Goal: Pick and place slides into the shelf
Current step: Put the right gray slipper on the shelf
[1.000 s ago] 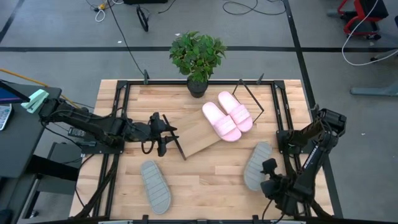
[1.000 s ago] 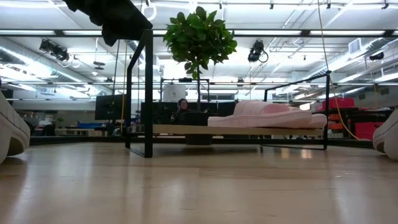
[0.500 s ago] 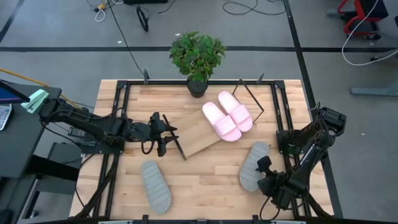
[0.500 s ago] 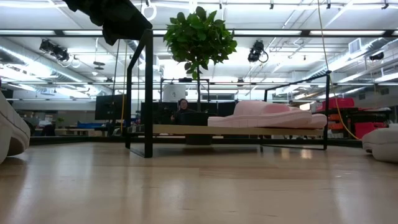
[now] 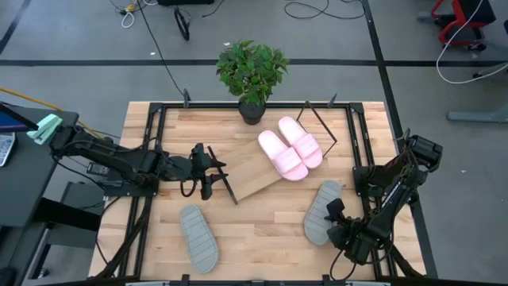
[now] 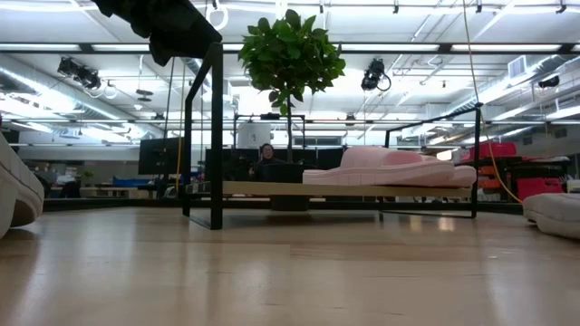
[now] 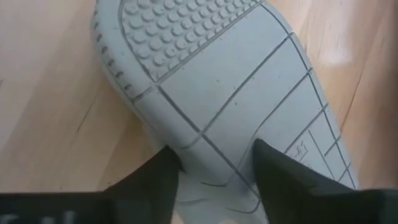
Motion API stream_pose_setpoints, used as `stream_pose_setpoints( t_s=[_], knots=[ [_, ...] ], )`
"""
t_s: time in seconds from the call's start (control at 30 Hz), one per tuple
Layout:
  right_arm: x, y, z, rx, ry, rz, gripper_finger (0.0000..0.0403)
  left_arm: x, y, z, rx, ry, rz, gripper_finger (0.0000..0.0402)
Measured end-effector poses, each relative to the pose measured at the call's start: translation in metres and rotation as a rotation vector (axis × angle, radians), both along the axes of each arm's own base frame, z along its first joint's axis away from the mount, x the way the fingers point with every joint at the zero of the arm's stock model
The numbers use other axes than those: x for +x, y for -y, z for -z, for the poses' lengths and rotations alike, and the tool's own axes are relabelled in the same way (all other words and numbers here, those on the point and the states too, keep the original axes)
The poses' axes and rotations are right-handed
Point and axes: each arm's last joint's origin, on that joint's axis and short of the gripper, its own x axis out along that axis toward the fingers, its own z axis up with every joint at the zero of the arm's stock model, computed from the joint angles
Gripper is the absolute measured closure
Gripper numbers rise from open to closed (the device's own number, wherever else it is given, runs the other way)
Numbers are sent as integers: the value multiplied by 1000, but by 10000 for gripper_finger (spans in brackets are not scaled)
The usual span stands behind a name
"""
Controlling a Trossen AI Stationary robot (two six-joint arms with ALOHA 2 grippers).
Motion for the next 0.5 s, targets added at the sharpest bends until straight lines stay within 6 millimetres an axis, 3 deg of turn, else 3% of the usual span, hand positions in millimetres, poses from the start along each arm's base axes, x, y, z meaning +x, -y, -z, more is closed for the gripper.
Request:
stream_pose_setpoints(
  t_s=[0.1,0.27,0.5],
  knots=[
    [0,0,1,14,8,23,277,0,0,0,5,-1,2,228],
    [3,-3,-5,45,31,64,278,0,0,0,15,-4,6,228],
    [18,-7,-52,56,94,139,304,0,0,0,15,-4,6,227]
  ],
)
